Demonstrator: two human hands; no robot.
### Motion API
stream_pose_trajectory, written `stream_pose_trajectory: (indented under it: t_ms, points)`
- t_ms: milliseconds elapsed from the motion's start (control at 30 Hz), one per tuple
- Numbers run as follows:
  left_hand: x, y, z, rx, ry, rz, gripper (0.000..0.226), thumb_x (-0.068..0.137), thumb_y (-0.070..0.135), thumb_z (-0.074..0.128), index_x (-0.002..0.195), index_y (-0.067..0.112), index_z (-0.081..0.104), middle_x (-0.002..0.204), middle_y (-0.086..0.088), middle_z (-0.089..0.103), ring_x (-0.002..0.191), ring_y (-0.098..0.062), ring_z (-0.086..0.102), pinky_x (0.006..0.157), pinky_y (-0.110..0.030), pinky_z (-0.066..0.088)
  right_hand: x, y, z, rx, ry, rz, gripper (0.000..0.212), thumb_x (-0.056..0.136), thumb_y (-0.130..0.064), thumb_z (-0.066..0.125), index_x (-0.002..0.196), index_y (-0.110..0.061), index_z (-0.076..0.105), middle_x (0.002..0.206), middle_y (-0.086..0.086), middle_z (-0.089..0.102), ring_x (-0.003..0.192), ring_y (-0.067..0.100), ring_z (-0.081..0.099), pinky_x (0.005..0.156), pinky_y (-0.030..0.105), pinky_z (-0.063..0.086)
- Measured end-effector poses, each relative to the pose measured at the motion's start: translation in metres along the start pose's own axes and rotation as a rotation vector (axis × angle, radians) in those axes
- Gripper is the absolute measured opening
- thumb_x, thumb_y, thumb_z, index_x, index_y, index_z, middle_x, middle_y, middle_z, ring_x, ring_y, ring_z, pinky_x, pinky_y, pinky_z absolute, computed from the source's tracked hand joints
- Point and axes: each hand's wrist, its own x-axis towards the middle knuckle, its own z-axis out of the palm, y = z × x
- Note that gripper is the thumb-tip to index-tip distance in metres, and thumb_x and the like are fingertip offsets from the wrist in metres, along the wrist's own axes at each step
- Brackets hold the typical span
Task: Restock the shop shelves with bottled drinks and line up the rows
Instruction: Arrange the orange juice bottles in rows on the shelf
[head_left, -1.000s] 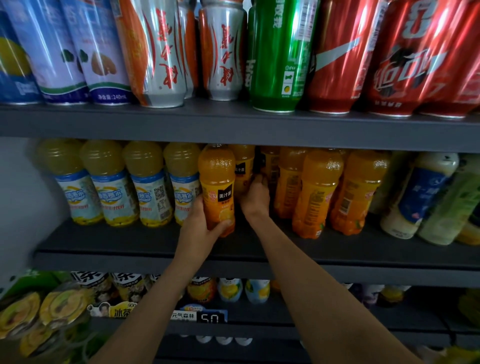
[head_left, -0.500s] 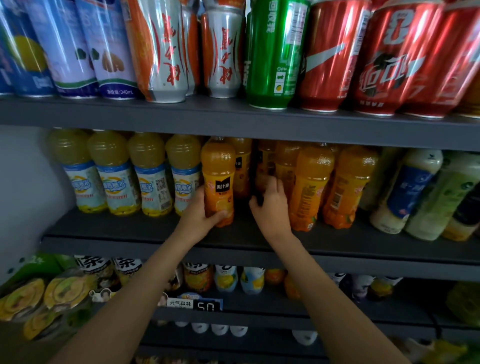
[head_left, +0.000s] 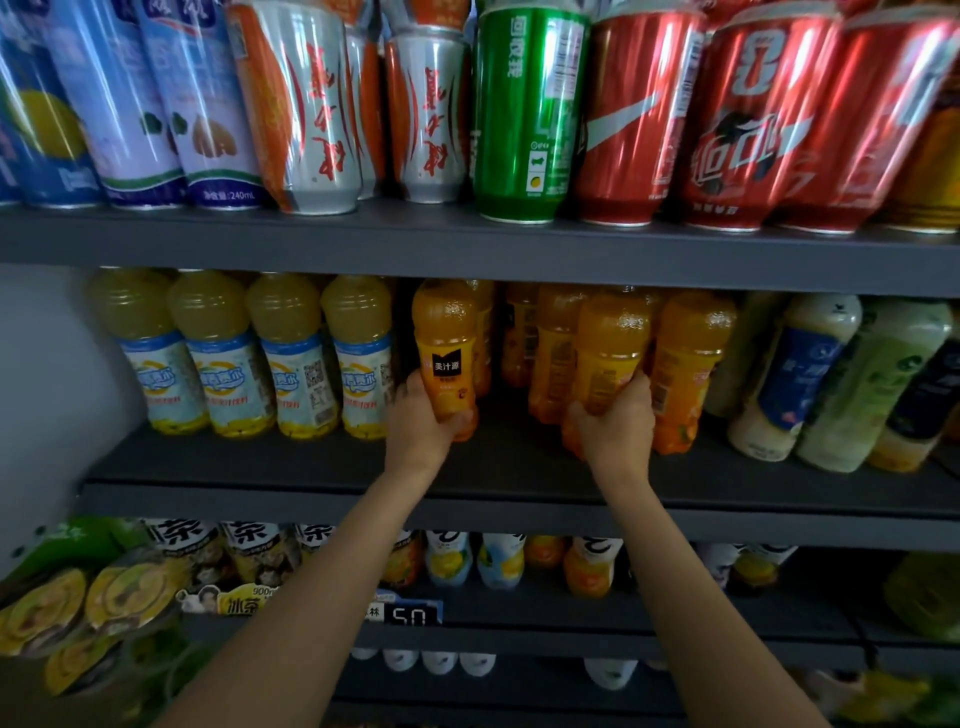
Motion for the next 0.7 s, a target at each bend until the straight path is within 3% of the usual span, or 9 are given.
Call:
stream_pose_trajectory:
  t_ms: [133,400,700]
  points:
    - [0.010,0.003,-0.006,0.043,-0.135,0.053,0.062,0.080,0.021,0.069,0.132,0.007,0.038,0.131,-0.011,0.053,0.122,-0.026,0.049,0.099,-0.035,0.038,0.002,0.005,-0.002,-0.037,-0.004,-0.014,0.059,0.080,-0.016,0.071,0.127,0.001,0.038,0.127,0.018,0.050,0.120,0.030,0.049,0.096,0.038,0.043]
    - [0.011,0.007,-0.001,0.064,-0.148,0.058,0.059,0.083,0.019,0.066,0.133,0.008,0.036,0.132,-0.012,0.052,0.123,-0.027,0.048,0.101,-0.036,0.037,0.000,0.001,-0.004,-0.073,0.000,-0.040,0.059,0.080,-0.018,0.071,0.125,0.000,0.037,0.128,0.016,0.047,0.121,0.028,0.047,0.095,0.031,0.041]
    - [0.000,0.001,0.006,-0.032,-0.110,0.025,0.064,0.083,0.017,0.067,0.136,0.007,0.033,0.131,-0.013,0.051,0.122,-0.027,0.048,0.097,-0.033,0.039,-0.014,-0.010,-0.001,-0.094,-0.049,-0.061,0.065,0.074,-0.030,0.076,0.120,-0.003,0.039,0.123,0.013,0.049,0.115,0.028,0.050,0.093,0.036,0.047]
